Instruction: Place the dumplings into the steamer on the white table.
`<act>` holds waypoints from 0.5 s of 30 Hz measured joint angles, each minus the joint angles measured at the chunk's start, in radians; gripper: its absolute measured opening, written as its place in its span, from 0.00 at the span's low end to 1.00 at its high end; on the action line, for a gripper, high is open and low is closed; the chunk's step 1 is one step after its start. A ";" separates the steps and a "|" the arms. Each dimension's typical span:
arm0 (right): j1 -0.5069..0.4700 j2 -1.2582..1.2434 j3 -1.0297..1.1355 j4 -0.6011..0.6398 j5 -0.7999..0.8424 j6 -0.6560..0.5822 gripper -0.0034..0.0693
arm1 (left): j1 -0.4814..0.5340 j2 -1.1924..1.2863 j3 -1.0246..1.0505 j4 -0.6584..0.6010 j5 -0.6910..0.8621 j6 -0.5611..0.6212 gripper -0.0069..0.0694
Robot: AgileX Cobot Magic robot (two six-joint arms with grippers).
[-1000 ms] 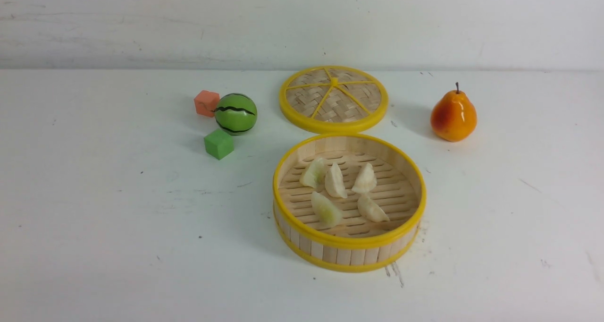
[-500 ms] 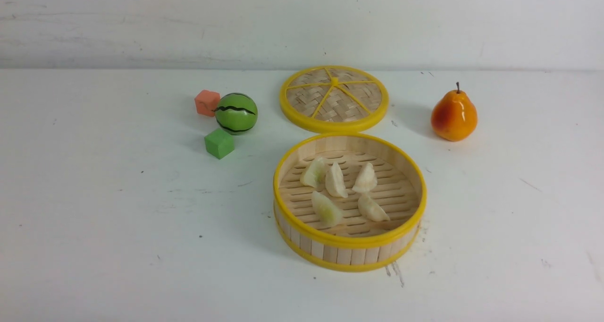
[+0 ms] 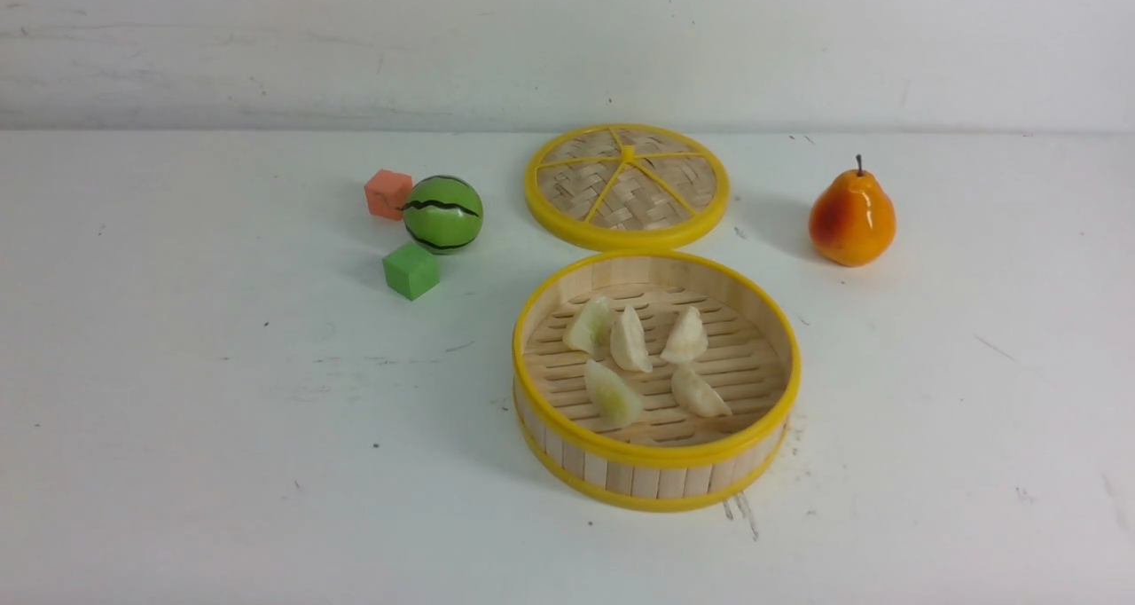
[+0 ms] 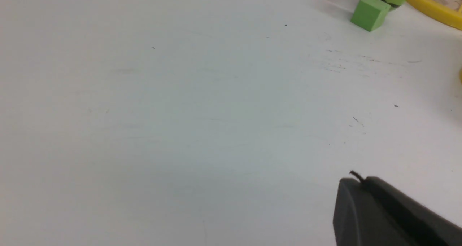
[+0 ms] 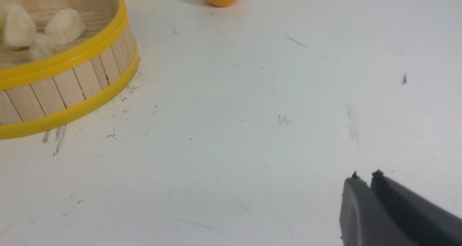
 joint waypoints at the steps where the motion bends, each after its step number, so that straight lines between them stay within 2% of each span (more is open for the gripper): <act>1: 0.000 0.000 0.000 0.000 0.000 0.000 0.12 | 0.000 0.000 0.000 -0.002 0.000 0.001 0.07; 15: 0.000 0.000 0.000 0.000 0.000 0.000 0.15 | 0.000 0.000 0.000 -0.006 -0.003 0.001 0.07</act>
